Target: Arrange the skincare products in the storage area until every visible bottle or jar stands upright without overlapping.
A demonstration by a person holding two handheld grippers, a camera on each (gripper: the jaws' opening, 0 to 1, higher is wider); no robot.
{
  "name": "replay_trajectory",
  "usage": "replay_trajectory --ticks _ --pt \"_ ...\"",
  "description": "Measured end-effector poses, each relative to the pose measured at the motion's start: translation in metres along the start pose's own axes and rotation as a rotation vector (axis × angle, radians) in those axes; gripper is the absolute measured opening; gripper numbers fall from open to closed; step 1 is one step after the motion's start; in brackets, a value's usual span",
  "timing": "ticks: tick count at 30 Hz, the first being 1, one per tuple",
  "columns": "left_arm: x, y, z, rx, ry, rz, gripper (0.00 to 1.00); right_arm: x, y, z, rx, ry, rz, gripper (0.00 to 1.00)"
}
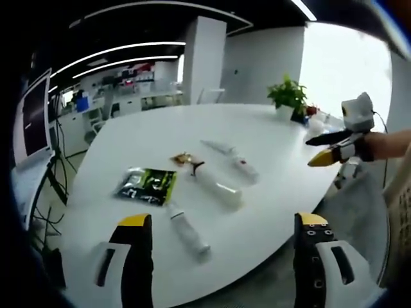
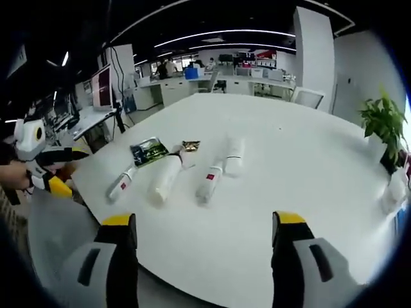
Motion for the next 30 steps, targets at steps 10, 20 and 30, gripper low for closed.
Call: replay_trajectory --ticks 10,20,30 --pt "-0.001 0.002 0.0 -0.01 0.0 0.002 0.88 0.023 0.003 -0.019 0.05 0.017 0.066 0.81" --pt "-0.001 0.004 0.001 -0.011 -0.026 0.021 0.87 0.051 0.007 -0.04 0.09 0.011 0.122 0.77" --pt "0.0 0.006 0.002 -0.029 -0.031 0.027 0.86 0.077 0.013 -0.068 0.097 0.009 0.163 0.74"
Point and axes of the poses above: the point that each gripper's makers call its tool centre point, and the gripper's own axes: z roughly backward along the fingers, y roughly to its left, x roughly out of its top, the point moved 10 cm from there along z, roughly backward along the fingers, and after that the axes turned 10 degrees about z, right-handed, at the moved point
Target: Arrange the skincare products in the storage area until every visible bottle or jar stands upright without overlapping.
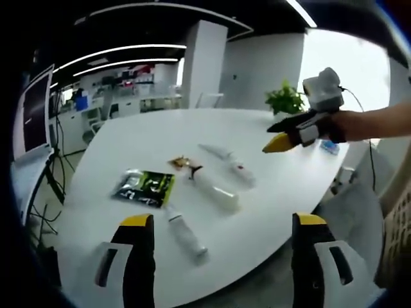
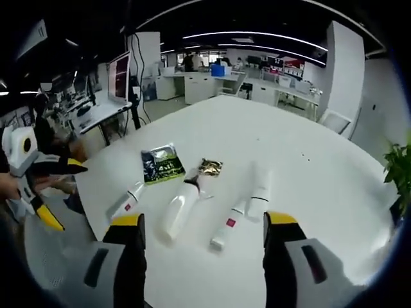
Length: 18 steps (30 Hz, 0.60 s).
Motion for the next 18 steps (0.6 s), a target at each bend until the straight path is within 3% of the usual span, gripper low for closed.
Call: replay_trajectory --ticks 18 --pt "0.001 0.006 -0.001 -0.014 0.001 0.013 0.85 0.022 0.013 -0.066 0.094 0.114 0.043 0.7"
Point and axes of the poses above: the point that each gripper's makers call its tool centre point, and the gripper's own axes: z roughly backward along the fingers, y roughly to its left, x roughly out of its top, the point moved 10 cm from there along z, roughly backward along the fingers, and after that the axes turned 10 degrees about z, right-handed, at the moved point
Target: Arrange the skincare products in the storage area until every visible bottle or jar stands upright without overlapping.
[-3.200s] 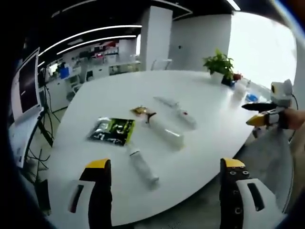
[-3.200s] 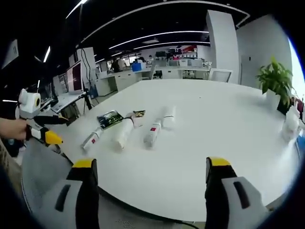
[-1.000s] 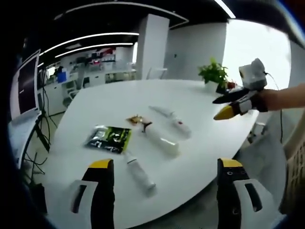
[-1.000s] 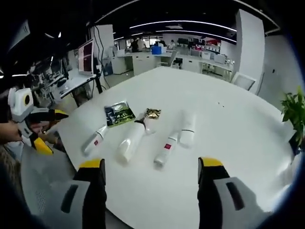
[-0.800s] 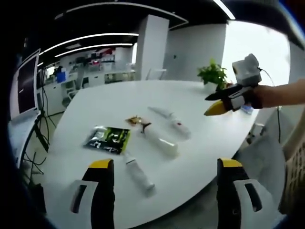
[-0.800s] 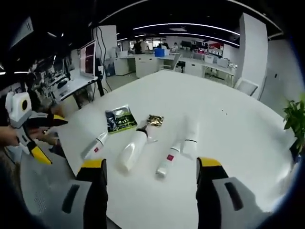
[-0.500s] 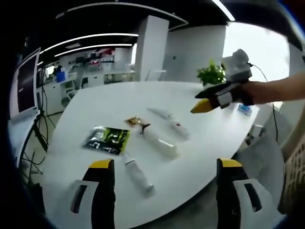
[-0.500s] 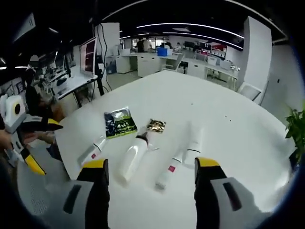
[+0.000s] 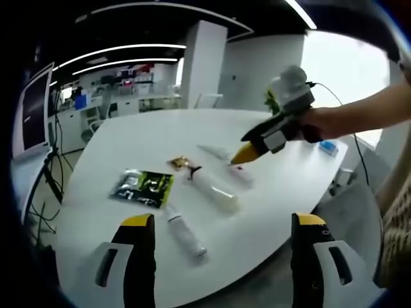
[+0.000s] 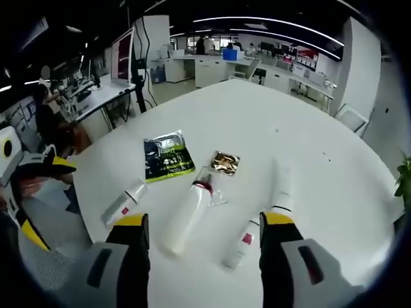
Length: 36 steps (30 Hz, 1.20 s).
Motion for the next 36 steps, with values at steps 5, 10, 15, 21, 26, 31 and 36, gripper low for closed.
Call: replay_trajectory --ticks 5,10,15,21,26,31,36 --pt "0.001 0.002 0.0 0.004 -0.007 0.011 0.84 0.003 -0.002 -0.018 0.033 0.039 -0.1 0.67" --pt "0.001 0.002 0.0 0.012 -0.004 -0.002 0.84 0.001 -0.005 -0.036 0.04 0.097 -0.128 0.64" --pt "-0.001 0.001 0.0 0.02 -0.003 -0.015 0.84 0.003 -0.001 -0.05 0.045 0.138 -0.128 0.6" --pt "-0.002 0.002 0.0 0.024 -0.009 -0.002 0.84 0.006 0.011 -0.066 0.054 0.184 -0.123 0.57" --pt "-0.003 0.001 0.0 0.025 -0.006 0.001 0.84 0.005 0.02 -0.081 0.055 0.224 -0.101 0.51" --pt "-0.004 0.001 0.0 0.029 -0.006 0.009 0.83 0.005 0.026 -0.094 0.053 0.265 -0.085 0.47" --pt "-0.006 0.002 0.002 0.036 -0.008 0.015 0.83 0.004 0.028 -0.103 0.025 0.349 -0.065 0.4"
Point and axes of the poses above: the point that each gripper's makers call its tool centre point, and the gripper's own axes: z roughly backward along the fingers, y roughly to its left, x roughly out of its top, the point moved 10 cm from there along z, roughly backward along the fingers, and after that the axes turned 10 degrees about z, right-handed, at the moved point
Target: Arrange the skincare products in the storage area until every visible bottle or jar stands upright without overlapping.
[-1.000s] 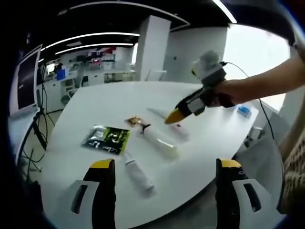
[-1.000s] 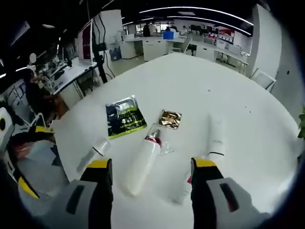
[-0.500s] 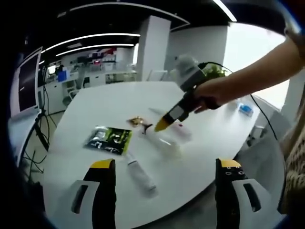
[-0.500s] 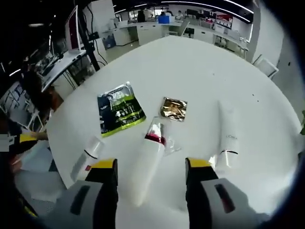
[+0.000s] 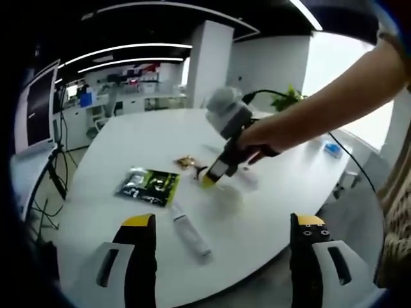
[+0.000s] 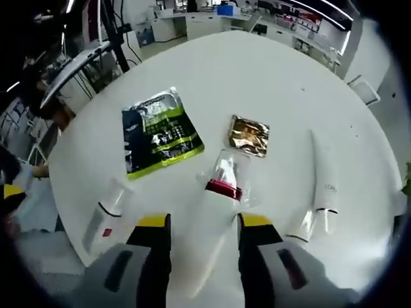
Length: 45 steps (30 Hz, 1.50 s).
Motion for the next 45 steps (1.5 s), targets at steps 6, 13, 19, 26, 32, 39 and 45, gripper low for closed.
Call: replay_trajectory --ticks 6,13,19,26,32,39,45 --pt "-0.001 0.0 0.001 0.008 -0.006 0.009 0.83 -0.003 0.0 -0.007 -0.003 0.06 -0.009 0.34" --pt "-0.002 0.001 0.002 0.017 -0.003 0.013 0.83 -0.004 0.007 -0.01 -0.012 0.113 -0.02 0.35" --pt "-0.003 0.001 0.002 0.024 -0.002 0.019 0.83 -0.006 0.009 -0.012 0.021 0.085 -0.055 0.32" --pt "-0.002 0.001 0.001 0.027 0.003 0.02 0.83 -0.006 0.005 -0.013 0.003 0.077 -0.041 0.3" --pt "-0.002 0.002 0.001 0.031 0.002 0.028 0.83 -0.007 0.003 -0.012 0.005 0.04 -0.055 0.29" --pt "-0.001 0.003 0.001 0.023 0.002 0.038 0.83 -0.007 0.001 -0.01 0.017 0.017 -0.07 0.28" --pt "0.001 0.005 0.001 0.025 -0.007 0.05 0.83 -0.012 0.002 -0.002 0.02 -0.011 -0.019 0.28"
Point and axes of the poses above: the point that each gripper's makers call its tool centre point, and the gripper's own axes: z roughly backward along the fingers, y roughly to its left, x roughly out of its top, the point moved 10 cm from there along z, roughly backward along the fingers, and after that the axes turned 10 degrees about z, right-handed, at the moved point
